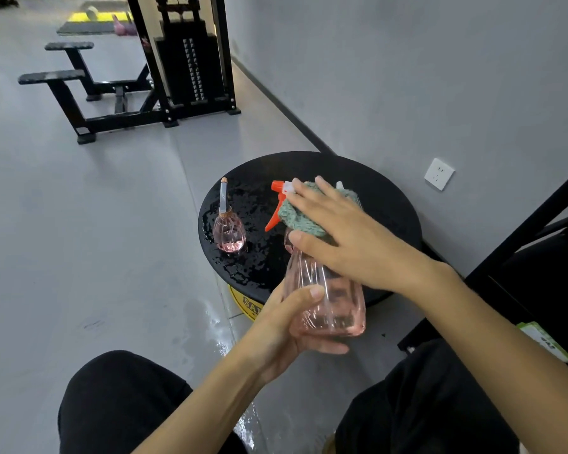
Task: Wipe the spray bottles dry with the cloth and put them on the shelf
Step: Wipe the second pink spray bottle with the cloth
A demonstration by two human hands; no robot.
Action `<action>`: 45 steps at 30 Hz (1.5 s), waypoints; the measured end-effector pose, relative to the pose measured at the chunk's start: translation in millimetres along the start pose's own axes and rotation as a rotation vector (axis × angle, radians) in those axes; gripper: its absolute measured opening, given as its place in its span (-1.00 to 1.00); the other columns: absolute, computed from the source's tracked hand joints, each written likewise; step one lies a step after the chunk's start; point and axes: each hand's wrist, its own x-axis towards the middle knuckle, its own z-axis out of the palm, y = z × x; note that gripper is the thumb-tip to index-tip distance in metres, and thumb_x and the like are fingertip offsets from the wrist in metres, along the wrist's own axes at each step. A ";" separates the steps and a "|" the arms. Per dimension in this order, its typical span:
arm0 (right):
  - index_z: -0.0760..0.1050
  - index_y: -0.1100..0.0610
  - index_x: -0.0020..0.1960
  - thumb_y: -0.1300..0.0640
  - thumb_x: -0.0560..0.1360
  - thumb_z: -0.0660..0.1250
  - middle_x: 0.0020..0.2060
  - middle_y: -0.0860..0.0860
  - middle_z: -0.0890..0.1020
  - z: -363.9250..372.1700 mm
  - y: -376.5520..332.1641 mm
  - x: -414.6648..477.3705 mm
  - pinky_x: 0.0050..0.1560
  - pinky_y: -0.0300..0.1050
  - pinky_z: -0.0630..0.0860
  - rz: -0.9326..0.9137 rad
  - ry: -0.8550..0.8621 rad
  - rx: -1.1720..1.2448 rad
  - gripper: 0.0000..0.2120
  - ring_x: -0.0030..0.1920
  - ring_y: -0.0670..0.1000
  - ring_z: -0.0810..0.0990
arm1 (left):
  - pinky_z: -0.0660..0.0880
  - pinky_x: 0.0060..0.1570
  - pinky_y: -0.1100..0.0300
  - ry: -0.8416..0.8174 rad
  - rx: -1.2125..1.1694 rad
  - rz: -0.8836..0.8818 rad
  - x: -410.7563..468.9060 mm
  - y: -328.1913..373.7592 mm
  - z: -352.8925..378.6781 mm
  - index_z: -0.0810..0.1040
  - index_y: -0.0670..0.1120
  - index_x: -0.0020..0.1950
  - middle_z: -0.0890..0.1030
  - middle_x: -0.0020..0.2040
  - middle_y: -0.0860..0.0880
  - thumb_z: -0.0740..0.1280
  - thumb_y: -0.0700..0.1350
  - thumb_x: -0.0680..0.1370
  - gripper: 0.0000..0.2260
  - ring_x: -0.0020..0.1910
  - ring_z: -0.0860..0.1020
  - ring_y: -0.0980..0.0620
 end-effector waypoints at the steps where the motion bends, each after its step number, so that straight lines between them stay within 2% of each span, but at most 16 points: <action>1: -0.02 -0.09 0.57 -0.16 0.61 0.04 0.55 -0.24 -0.07 1.3 -0.2 1.7 0.55 0.00 -0.15 0.006 0.008 0.034 -0.42 0.52 -0.22 -0.25 | 0.62 -0.35 0.03 -0.004 -0.008 -0.004 0.0 0.4 0.8 0.41 -0.11 0.35 0.67 0.09 -0.15 0.63 0.16 0.12 -0.11 -0.06 0.68 -0.18; 4: 0.11 -0.04 0.55 -0.01 0.66 0.03 0.54 -0.24 0.01 7.6 -4.1 -1.8 0.43 -0.40 -0.23 0.009 0.020 0.130 -0.54 0.51 -0.27 -0.22 | 0.62 -0.38 0.04 0.012 -0.024 0.003 -0.9 -0.6 -0.3 0.46 -0.08 0.30 0.68 0.06 -0.16 0.64 0.16 0.09 -0.15 -0.08 0.69 -0.18; 5: 0.15 -0.02 0.54 0.01 0.67 0.01 0.54 -0.24 0.04 9.2 -5.6 -4.9 0.39 -0.44 -0.23 0.008 0.024 0.141 -0.56 0.50 -0.29 -0.21 | 0.63 -0.37 0.03 0.018 -0.021 0.008 -1.6 -1.2 -1.0 0.48 -0.08 0.28 0.68 0.04 -0.16 0.64 0.16 0.08 -0.16 -0.09 0.69 -0.17; 9: 0.18 -0.07 0.53 0.00 0.68 -0.01 0.52 -0.29 0.08 9.7 -10.3 -20.3 0.48 -0.27 -0.16 0.003 0.015 0.143 -0.58 0.49 -0.34 -0.17 | 0.64 -0.35 0.01 0.050 -0.014 0.000 -2.8 -0.1 -4.2 0.45 -0.09 0.29 0.70 -0.02 -0.11 0.64 0.23 0.05 -0.09 -0.14 0.69 -0.18; 13: 0.06 -0.15 0.55 -0.07 0.66 -0.01 0.51 -0.36 -0.01 11.5 -16.5 -41.4 0.47 -0.35 -0.16 -0.014 0.004 0.145 -0.54 0.45 -0.42 -0.18 | 0.64 -0.35 0.01 0.048 -0.042 0.041 -0.6 3.6 -8.0 0.50 -0.02 0.26 0.71 -0.07 -0.06 0.58 0.36 0.02 -0.10 -0.18 0.70 -0.14; 16: -0.06 -0.20 0.55 -0.24 0.61 -0.04 0.49 -0.43 -0.13 14.0 -23.6 -58.1 0.44 -0.35 -0.16 -0.031 -0.009 0.080 -0.46 0.44 -0.42 -0.26 | 0.64 -0.30 0.02 0.046 -0.061 0.073 -0.2 7.1 -7.9 0.64 0.18 0.11 0.71 0.03 -0.03 0.42 0.50 0.10 -0.32 -0.09 0.70 -0.08; 19: -0.05 -0.21 0.55 -0.31 0.55 -0.16 0.48 -0.44 -0.14 18.3 -31.4 -69.2 0.45 -0.29 -0.12 -0.049 -0.004 0.061 -0.41 0.44 -0.41 -0.28 | 0.63 -0.23 0.01 0.119 -0.158 0.018 1.2 11.6 -9.1 0.59 0.08 0.22 0.67 0.13 -0.10 0.07 0.56 0.31 -0.24 0.05 0.67 -0.10; 22: -0.01 -0.18 0.55 -0.26 0.60 -0.20 0.51 -0.39 -0.08 22.6 -27.9 -60.2 0.53 -0.14 -0.08 -0.030 0.079 0.104 -0.46 0.47 -0.37 -0.24 | 0.61 -0.21 -0.08 0.128 -0.137 -0.025 2.4 12.2 -6.2 0.66 0.11 0.10 0.71 0.00 -0.09 -0.05 0.50 0.29 -0.26 -0.11 0.70 -0.12; 25: 0.00 -0.15 0.56 -0.15 0.65 -0.10 0.53 -0.32 -0.06 25.0 -19.8 -42.4 0.56 -0.03 -0.07 0.030 0.164 0.181 -0.52 0.49 -0.33 -0.25 | 0.60 -0.17 -0.10 0.089 -0.116 -0.024 2.5 10.6 0.0 0.69 0.19 -0.01 0.71 -0.05 -0.09 -0.06 0.49 0.29 -0.32 -0.20 0.69 -0.13; 28: 0.02 -0.10 0.57 -0.04 0.67 -0.06 0.54 -0.28 -0.04 32.6 -21.3 -39.6 0.55 -0.15 -0.11 -0.013 0.217 0.207 -0.53 0.51 -0.29 -0.22 | 0.62 -0.29 -0.07 0.090 -0.213 -0.020 3.5 12.7 -3.2 0.63 0.13 0.17 0.68 0.09 -0.09 -0.04 0.47 0.36 -0.31 -0.10 0.69 -0.10; 30: -0.01 -0.09 0.57 0.00 0.65 -0.03 0.54 -0.28 -0.07 39.8 -26.3 -48.1 0.52 -0.24 -0.14 -0.046 0.229 0.200 -0.51 0.52 -0.25 -0.21 | 0.61 -0.27 -0.01 0.121 -0.265 -0.006 4.4 14.4 -6.9 0.58 0.04 0.26 0.67 0.14 -0.09 0.00 0.43 0.43 -0.32 -0.01 0.68 -0.09; 34: -0.12 -0.11 0.57 0.00 0.65 -0.06 0.53 -0.32 -0.17 51.4 -36.4 -64.8 0.53 -0.20 -0.15 -0.062 0.220 0.138 -0.49 0.52 -0.22 -0.27 | 0.62 0.01 0.06 0.225 -0.290 0.016 6.9 11.8 -10.3 0.56 -0.08 0.28 0.65 0.16 -0.16 0.05 0.27 0.58 -0.45 0.09 0.64 -0.07; 35: -0.12 -0.11 0.57 -0.02 0.65 -0.07 0.53 -0.33 -0.18 51.2 -36.5 -64.4 0.52 -0.20 -0.15 -0.055 0.224 0.136 -0.49 0.52 -0.22 -0.28 | 0.62 0.01 0.05 0.233 -0.273 0.004 7.5 11.4 -9.4 0.56 -0.06 0.28 0.65 0.17 -0.16 0.05 0.25 0.60 -0.47 0.09 0.64 -0.07; 38: -0.07 -0.10 0.57 -0.05 0.65 -0.06 0.54 -0.30 -0.11 44.9 -31.4 -51.7 0.49 -0.31 -0.19 -0.014 0.263 0.196 -0.49 0.51 -0.27 -0.26 | 0.63 -0.28 0.02 0.206 -0.213 -0.043 7.3 9.9 -7.2 0.62 0.02 0.17 0.69 0.04 -0.10 0.05 0.27 0.58 -0.51 -0.08 0.69 -0.05; 41: -0.03 -0.07 0.57 -0.06 0.65 -0.06 0.54 -0.28 -0.08 40.4 -25.1 -38.7 0.42 -0.44 -0.24 0.014 0.319 0.194 -0.50 0.50 -0.30 -0.25 | 0.61 -0.33 -0.01 0.158 -0.154 -0.054 4.6 7.6 -3.9 0.64 0.07 0.15 0.71 -0.03 -0.08 0.04 0.32 0.54 -0.48 -0.19 0.69 -0.06; 45: -0.04 -0.06 0.58 -0.04 0.66 -0.07 0.55 -0.25 -0.07 52.9 -27.3 -46.7 0.52 -0.24 -0.15 -0.018 0.342 0.153 -0.51 0.53 -0.22 -0.22 | 0.61 -0.38 0.06 0.126 -0.203 0.006 0.8 10.8 -2.9 0.58 0.03 0.23 0.70 -0.05 -0.05 0.12 0.28 0.48 -0.50 -0.18 0.69 -0.03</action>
